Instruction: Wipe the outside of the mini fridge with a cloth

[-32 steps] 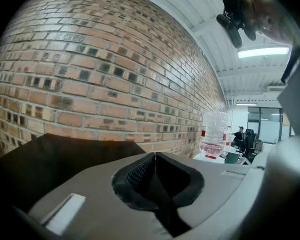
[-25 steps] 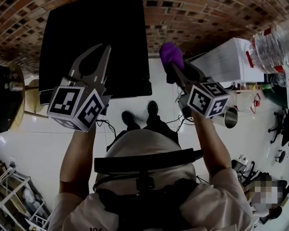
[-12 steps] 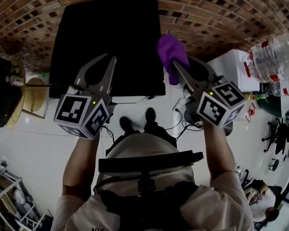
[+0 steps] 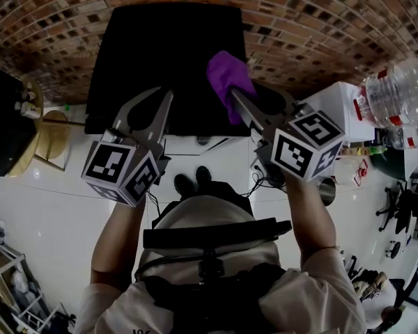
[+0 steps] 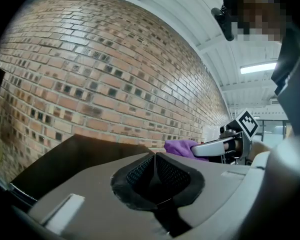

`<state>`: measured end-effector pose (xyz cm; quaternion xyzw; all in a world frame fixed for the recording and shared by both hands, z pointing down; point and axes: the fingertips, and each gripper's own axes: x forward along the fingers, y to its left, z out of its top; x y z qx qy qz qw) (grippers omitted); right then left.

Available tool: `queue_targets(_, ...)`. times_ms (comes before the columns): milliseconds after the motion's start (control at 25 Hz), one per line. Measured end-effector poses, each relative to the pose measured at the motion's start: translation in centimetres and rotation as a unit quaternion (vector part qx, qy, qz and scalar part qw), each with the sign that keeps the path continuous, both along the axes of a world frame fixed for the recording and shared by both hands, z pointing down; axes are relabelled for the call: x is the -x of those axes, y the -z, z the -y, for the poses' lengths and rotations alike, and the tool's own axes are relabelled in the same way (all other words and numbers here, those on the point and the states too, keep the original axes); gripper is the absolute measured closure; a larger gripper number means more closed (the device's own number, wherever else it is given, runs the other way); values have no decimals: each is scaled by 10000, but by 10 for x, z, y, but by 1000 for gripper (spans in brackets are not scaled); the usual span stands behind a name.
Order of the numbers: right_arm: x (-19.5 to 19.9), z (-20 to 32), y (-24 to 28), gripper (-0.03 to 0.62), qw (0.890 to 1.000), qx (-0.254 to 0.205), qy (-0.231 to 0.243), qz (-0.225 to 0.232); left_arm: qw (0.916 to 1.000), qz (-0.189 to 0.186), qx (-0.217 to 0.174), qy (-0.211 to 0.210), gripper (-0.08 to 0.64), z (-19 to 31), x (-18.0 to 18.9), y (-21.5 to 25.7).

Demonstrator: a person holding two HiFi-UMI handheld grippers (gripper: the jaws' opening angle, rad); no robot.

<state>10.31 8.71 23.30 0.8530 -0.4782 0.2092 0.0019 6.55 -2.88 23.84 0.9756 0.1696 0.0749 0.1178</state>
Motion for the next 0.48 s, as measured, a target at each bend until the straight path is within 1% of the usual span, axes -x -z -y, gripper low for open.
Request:
queue_targets(120, 1, 14, 3, 474, 9996, -16, 288, 8, 9999, 51, 56, 149, 537, 4, 1, 1)
queue_targets(360, -2, 51, 3, 474, 9958, -69, 903, 105, 9982, 129, 1, 590, 537, 26, -2, 2)
queue_targets(480, -5, 68, 2, 474, 9943, -100, 1054, 121, 9970, 150, -83, 757, 537, 41, -4, 1)
